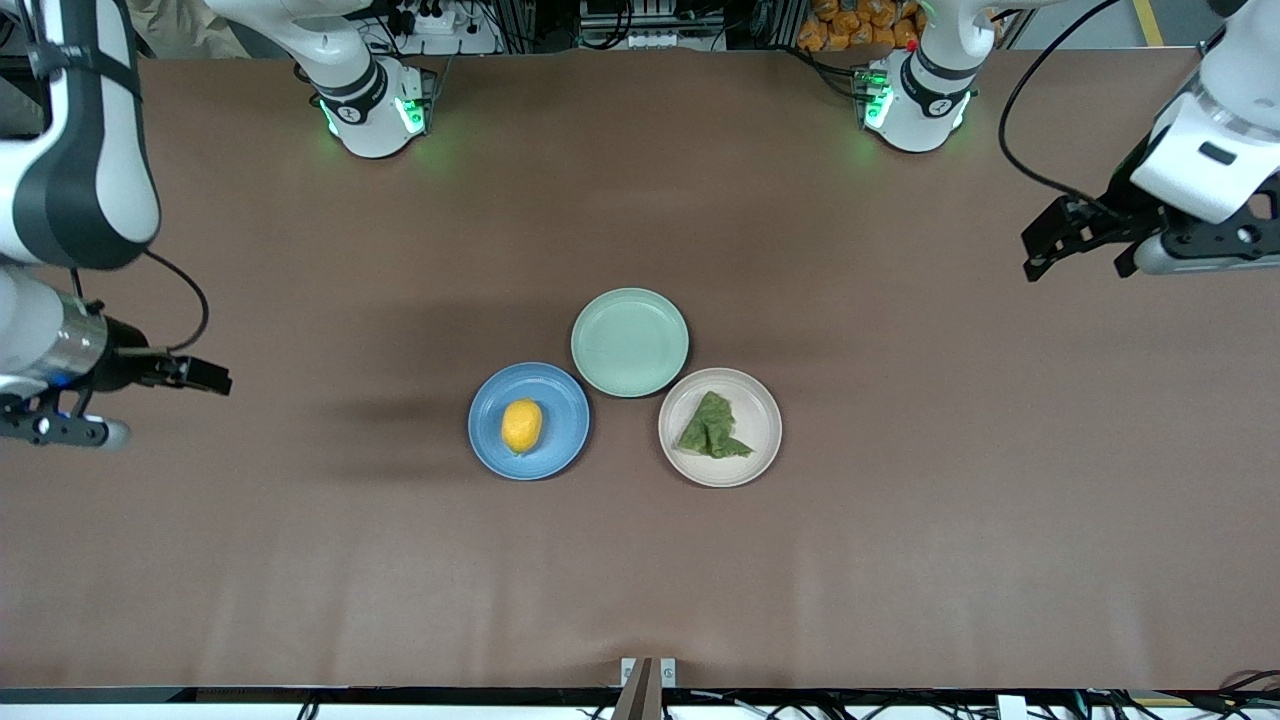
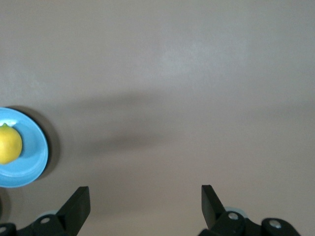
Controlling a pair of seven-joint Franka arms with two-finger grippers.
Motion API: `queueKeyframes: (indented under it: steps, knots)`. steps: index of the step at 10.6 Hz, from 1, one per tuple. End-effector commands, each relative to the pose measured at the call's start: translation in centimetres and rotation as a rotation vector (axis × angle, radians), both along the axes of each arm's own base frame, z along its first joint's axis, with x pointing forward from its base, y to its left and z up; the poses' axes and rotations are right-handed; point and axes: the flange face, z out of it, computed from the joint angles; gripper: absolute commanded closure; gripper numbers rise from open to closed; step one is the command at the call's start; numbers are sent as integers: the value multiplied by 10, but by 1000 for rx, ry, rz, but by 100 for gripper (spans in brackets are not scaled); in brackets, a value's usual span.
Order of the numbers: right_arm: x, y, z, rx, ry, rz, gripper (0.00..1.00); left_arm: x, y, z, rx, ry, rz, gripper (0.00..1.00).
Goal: Place lemon and lettuce in plates
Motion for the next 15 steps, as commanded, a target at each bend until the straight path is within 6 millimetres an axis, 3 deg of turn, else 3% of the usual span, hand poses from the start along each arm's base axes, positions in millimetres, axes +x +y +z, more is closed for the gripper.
queueKeyframes:
  steps: [1, 2, 5, 7, 12, 15]
  knots:
    - [-33, -6, 5, 21, -7, -8, 0, -12, 2, 8, -3, 92, -24, 0]
    - [-42, -10, 9, 24, -8, -14, 0, -15, 4, 10, 2, 112, -24, 0]
    - [-47, 7, 29, 27, -48, 19, 0, -17, 9, 21, 6, 112, -92, 0]
    - [-57, -6, 74, 20, -163, -5, 0, -14, 12, 25, 4, 103, -89, 0]
    - [-69, -5, 121, 6, -158, -6, 0, -13, 9, 20, 1, 112, -79, 0]
    - [-80, -4, 160, 6, -126, -5, 0, -11, 2, 17, -4, 111, -90, 0]
